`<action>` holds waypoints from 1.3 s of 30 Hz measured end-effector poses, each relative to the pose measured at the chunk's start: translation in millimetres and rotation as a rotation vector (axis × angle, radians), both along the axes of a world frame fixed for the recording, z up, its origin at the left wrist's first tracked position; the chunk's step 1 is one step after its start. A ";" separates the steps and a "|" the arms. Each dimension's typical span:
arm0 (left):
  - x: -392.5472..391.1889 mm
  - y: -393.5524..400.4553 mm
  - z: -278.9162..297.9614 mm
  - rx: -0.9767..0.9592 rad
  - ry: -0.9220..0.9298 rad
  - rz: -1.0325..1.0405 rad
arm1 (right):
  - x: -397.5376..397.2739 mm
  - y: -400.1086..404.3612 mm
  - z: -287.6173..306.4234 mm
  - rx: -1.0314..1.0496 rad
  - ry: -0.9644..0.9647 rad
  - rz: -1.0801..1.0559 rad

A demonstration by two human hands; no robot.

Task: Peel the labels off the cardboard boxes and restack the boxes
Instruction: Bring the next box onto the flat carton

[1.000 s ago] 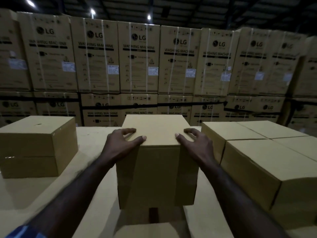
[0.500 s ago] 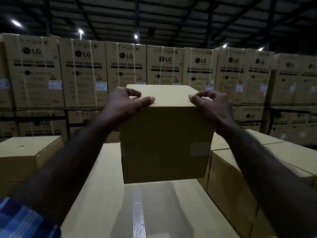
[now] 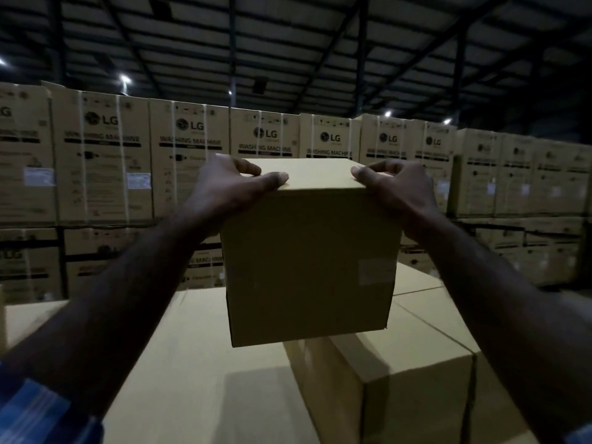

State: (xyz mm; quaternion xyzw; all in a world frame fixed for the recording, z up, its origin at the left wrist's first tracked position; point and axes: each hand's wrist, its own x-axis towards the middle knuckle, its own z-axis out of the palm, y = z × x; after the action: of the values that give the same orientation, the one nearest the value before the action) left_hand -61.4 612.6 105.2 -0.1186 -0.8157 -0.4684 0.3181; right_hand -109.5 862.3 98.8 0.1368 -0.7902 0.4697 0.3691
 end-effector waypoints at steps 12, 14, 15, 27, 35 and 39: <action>-70.9 132.7 8.7 0.064 -0.021 -0.096 | -63.5 136.8 16.6 0.003 -0.024 -0.059; -80.4 144.5 10.8 0.057 -0.022 -0.128 | -67.6 149.2 17.0 -0.005 -0.030 -0.057; -85.3 149.1 12.3 0.055 -0.026 -0.141 | -69.0 154.1 17.9 -0.007 -0.032 -0.059; -145.0 211.9 10.0 0.014 -0.081 -0.231 | -108.4 215.8 19.8 -0.042 -0.048 -0.176; -198.7 275.4 -5.6 -0.007 -0.111 -0.162 | -170.5 276.5 8.5 -0.071 -0.074 -0.176; -223.7 309.2 -13.0 0.001 -0.094 -0.114 | -207.4 306.8 5.8 -0.056 -0.076 -0.148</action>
State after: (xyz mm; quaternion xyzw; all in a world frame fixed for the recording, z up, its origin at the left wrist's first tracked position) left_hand -285.1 921.8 92.2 -0.1426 -0.8215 -0.4910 0.2525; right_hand -316.8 1169.1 104.6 0.0497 -0.7983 0.4677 0.3760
